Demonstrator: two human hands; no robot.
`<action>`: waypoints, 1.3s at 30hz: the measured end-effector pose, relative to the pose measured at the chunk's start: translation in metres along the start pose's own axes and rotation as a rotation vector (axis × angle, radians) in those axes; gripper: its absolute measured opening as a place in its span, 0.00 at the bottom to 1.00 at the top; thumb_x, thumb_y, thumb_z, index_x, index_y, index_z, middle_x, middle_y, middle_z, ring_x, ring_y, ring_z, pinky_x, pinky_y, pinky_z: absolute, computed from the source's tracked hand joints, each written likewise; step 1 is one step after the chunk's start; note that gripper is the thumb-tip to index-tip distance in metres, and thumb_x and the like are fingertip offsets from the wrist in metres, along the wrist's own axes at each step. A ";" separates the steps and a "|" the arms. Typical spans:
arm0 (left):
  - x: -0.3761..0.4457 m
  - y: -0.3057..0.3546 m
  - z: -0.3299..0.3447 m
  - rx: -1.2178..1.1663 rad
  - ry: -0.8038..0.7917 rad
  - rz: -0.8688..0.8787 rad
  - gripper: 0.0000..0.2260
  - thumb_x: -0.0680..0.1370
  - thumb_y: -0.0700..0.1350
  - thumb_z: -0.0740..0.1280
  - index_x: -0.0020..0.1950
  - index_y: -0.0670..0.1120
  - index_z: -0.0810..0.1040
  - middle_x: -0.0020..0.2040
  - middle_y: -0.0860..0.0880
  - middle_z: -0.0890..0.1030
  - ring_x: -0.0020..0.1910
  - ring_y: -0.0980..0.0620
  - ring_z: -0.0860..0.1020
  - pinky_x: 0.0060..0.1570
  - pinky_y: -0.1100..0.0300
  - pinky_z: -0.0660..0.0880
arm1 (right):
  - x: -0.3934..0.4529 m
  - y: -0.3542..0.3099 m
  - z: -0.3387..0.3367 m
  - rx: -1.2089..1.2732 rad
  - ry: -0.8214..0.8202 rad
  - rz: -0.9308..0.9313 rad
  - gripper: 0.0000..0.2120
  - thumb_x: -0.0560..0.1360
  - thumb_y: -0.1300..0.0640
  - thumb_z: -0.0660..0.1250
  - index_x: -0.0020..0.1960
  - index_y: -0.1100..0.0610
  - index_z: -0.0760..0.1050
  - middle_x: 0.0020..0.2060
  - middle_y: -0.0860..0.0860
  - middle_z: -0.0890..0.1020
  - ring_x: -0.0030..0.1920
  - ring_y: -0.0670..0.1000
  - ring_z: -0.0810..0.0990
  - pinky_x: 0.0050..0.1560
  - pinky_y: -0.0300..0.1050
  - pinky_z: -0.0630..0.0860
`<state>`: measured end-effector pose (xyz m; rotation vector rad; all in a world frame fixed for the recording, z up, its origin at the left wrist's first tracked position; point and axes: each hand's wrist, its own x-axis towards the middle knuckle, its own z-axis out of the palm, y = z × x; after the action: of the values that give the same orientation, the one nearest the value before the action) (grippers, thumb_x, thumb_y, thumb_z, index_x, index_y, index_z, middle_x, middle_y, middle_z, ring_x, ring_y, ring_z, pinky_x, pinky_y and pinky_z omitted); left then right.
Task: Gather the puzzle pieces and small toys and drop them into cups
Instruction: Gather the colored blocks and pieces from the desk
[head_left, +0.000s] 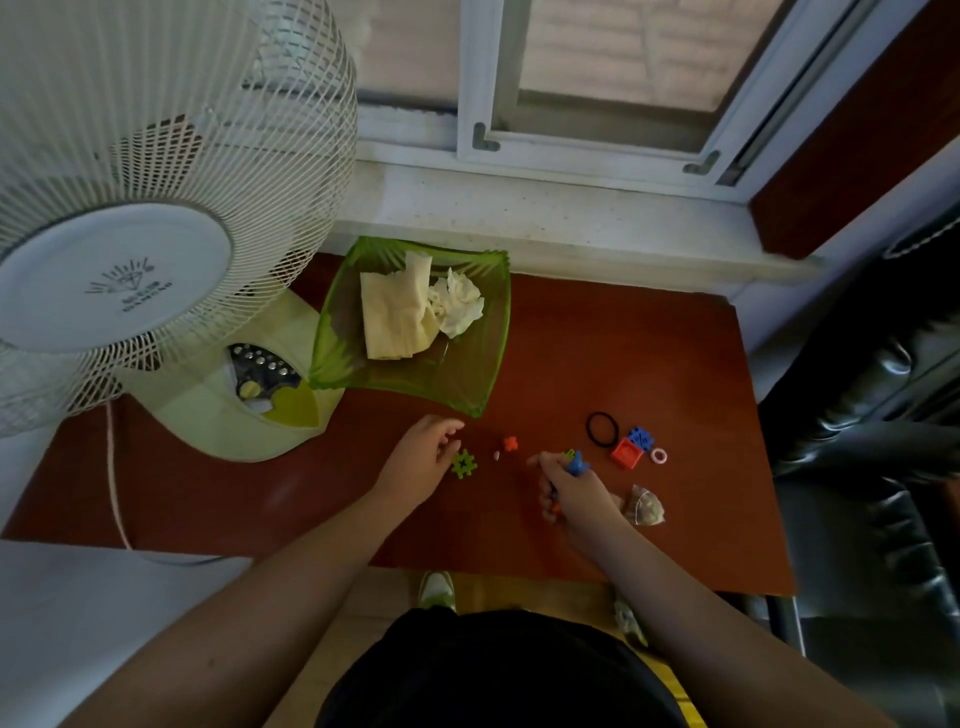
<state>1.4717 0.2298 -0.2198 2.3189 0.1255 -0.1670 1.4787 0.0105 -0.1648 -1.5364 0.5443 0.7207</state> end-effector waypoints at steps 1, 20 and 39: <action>-0.002 -0.001 0.000 0.016 -0.046 0.005 0.14 0.78 0.45 0.67 0.63 0.46 0.77 0.54 0.49 0.75 0.52 0.52 0.75 0.54 0.56 0.74 | 0.005 0.002 0.004 -0.093 0.010 -0.018 0.09 0.81 0.55 0.61 0.52 0.57 0.78 0.28 0.50 0.69 0.26 0.47 0.68 0.25 0.42 0.64; -0.011 0.001 -0.006 0.062 -0.212 -0.079 0.14 0.78 0.45 0.67 0.63 0.48 0.70 0.58 0.50 0.75 0.56 0.52 0.74 0.52 0.57 0.72 | 0.039 0.016 0.048 -1.222 0.137 -0.382 0.18 0.78 0.65 0.58 0.64 0.51 0.65 0.47 0.55 0.82 0.43 0.59 0.82 0.38 0.53 0.77; 0.013 0.049 0.019 0.013 -0.238 -0.069 0.07 0.77 0.52 0.66 0.50 0.52 0.72 0.33 0.53 0.73 0.31 0.53 0.74 0.29 0.56 0.68 | 0.000 0.008 -0.011 0.736 -0.012 0.128 0.12 0.77 0.60 0.60 0.36 0.55 0.64 0.28 0.50 0.66 0.23 0.45 0.63 0.18 0.36 0.54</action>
<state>1.4902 0.1829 -0.1997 2.2892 0.0850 -0.4773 1.4743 -0.0009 -0.1703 -0.8159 0.7969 0.5357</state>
